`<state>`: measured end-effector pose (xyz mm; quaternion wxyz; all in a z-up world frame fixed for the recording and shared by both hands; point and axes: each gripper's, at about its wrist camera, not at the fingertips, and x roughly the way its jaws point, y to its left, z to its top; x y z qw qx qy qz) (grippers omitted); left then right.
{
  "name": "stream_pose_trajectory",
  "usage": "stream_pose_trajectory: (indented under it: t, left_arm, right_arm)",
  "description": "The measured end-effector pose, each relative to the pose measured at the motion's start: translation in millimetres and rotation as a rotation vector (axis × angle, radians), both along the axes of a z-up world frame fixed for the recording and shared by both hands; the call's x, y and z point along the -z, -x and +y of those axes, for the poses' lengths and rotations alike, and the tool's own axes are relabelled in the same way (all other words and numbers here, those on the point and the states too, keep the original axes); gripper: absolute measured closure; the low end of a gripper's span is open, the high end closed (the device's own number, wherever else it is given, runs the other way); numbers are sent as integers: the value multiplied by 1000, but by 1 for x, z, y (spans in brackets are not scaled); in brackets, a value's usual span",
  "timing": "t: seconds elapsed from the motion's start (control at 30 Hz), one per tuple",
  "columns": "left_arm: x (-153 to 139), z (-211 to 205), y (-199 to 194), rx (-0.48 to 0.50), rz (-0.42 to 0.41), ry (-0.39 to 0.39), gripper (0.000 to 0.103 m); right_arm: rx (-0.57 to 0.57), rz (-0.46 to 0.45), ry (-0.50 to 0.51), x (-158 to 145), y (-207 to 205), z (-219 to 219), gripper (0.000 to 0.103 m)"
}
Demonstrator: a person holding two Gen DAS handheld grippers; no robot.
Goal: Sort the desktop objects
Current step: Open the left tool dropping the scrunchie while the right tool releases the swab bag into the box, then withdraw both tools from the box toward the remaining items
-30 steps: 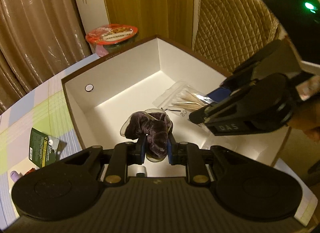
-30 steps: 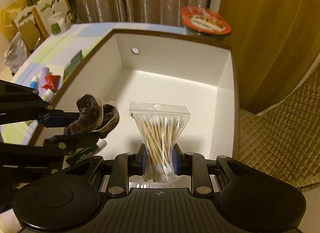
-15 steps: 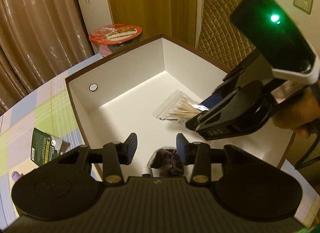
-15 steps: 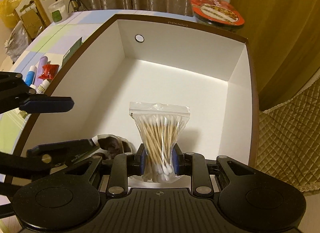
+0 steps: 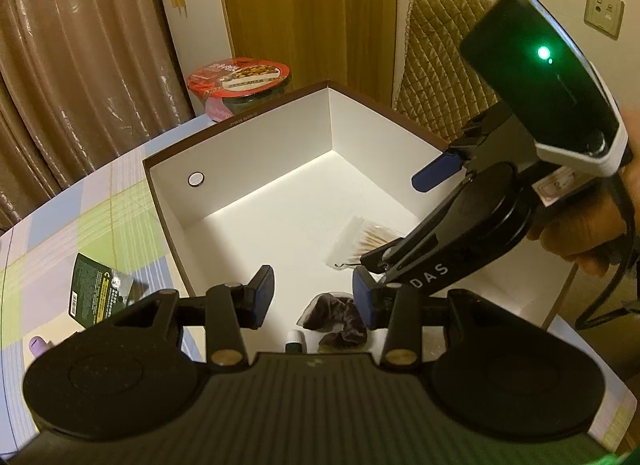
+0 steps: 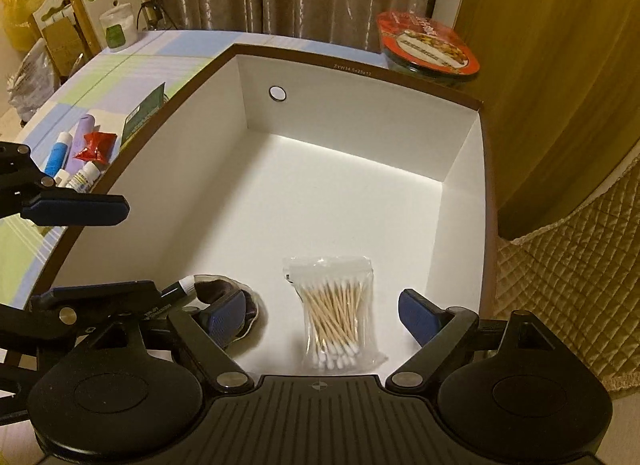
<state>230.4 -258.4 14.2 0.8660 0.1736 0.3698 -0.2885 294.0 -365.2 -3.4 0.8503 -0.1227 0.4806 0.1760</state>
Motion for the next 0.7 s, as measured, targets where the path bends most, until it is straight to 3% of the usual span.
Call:
stream_pose_trajectory:
  t: [0.37,0.53,0.63,0.7]
  left_arm:
    - [-22,21,16,-53,-53,31,59]
    - [-37,46,34,-106,-97,54,30]
    - [-42,69,48,-164,-106,55,18]
    - [-43,87,57,-213,-110,49,17]
  right_arm:
    - [-3,-58,-20,-28,22,-1,17]
    - [-8,-120,-70,-55,37,4,17]
    - [-26,-164,-136,-71,50,13,17]
    - [-45,-189,-187,-81,60,21,16]
